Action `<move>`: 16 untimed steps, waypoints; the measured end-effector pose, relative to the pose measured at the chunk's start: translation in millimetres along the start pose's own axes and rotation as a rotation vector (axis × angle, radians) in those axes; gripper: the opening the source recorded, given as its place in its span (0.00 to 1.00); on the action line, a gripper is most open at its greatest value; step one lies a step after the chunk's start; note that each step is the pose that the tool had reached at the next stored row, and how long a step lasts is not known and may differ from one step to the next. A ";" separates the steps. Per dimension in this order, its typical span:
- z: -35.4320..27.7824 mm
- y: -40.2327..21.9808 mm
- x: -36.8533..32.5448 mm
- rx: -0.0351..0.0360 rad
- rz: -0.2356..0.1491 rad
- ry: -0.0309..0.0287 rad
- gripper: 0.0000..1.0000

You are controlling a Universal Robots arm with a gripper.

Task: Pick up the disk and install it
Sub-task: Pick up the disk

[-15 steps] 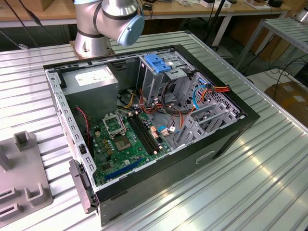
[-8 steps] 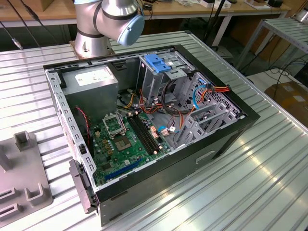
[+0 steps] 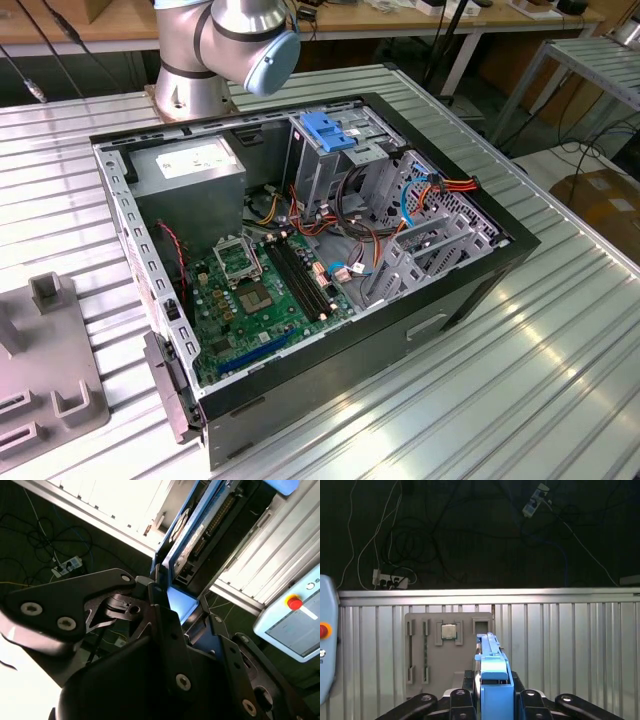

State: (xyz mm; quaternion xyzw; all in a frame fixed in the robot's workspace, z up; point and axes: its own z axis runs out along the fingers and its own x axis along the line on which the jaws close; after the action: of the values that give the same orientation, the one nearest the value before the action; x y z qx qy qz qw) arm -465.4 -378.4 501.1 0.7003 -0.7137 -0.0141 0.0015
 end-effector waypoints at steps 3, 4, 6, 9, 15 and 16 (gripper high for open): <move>0.0 -3.3 -0.1 0.0001 0.000 0.0002 0.37; -0.1 -4.2 -0.1 0.0000 0.000 0.0002 0.37; -0.2 -6.7 -0.1 -0.0001 0.000 0.0003 0.37; -0.3 -13.9 -0.3 0.0001 0.000 0.0003 0.37; -0.4 -21.5 -0.4 0.0000 0.000 0.0003 0.37; -0.5 -22.2 -0.5 0.0000 0.000 0.0003 0.37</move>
State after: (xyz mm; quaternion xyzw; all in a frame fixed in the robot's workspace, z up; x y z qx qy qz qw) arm -443.2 -378.4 501.1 0.7002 -0.7138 -0.0139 0.0016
